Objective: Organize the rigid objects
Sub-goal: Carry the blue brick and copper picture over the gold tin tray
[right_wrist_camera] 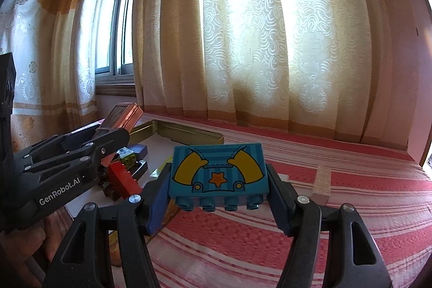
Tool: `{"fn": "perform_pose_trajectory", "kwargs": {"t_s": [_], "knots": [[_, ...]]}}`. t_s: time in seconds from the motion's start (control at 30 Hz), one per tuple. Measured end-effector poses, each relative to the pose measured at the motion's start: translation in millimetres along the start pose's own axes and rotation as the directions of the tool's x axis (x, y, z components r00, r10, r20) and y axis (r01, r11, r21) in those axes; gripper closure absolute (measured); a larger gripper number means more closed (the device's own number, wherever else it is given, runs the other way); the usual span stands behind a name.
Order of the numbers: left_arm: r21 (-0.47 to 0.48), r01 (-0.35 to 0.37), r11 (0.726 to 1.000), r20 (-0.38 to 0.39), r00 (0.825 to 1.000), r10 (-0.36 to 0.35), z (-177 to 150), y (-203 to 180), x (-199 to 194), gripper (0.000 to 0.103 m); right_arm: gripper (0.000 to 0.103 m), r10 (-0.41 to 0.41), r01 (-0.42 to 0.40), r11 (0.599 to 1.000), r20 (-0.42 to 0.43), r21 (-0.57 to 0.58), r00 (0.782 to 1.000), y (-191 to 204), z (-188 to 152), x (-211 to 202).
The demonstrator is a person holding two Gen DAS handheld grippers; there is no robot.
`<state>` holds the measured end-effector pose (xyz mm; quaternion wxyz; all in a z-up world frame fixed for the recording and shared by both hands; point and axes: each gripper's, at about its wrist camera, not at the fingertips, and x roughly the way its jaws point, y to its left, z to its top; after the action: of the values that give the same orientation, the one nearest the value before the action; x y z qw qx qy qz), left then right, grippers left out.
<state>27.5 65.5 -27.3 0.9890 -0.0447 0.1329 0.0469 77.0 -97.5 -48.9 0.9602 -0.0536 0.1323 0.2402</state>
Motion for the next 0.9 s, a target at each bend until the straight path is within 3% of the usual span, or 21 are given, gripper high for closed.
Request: {"fn": "perform_pose_trajectory", "kwargs": {"t_s": [0.6, 0.9], "knots": [[0.019, -0.100, 0.995, -0.090, 0.991, 0.101, 2.7, 39.5, 17.2, 0.058, 0.037, 0.089, -0.091, 0.995, -0.059, -0.032, 0.994, 25.4, 10.4, 35.5], [0.020, -0.101, 0.995, -0.159, 0.982, 0.103, 9.9, 53.2, 30.6, 0.058, 0.037, 0.123, -0.131, 0.988, -0.097, -0.082, 0.988, 43.6, 25.3, 58.4]]}}
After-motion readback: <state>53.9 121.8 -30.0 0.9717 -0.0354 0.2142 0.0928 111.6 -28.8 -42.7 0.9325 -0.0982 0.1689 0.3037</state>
